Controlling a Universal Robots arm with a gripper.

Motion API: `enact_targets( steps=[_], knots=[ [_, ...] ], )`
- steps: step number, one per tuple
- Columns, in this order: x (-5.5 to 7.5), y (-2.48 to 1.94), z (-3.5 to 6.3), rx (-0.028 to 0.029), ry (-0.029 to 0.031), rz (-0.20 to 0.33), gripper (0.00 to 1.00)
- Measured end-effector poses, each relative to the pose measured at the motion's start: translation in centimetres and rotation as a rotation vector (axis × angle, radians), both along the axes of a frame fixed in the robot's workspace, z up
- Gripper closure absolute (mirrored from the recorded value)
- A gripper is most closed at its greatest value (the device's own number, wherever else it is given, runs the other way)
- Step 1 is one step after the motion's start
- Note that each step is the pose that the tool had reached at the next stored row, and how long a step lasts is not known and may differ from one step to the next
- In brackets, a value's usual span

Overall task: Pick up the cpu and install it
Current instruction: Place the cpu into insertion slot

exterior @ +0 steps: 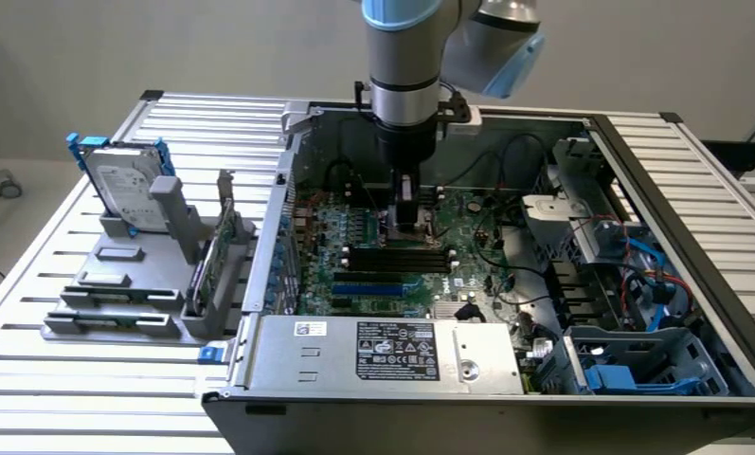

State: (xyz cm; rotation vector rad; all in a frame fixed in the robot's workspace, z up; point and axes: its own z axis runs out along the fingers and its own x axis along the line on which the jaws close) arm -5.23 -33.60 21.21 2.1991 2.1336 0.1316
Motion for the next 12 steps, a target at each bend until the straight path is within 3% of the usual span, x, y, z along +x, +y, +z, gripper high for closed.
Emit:
enact_targets(
  steps=[12],
  knots=[
    [-0.02, -0.02, -1.12, 0.0001, -0.0012, 0.001, 0.45]
  ],
)
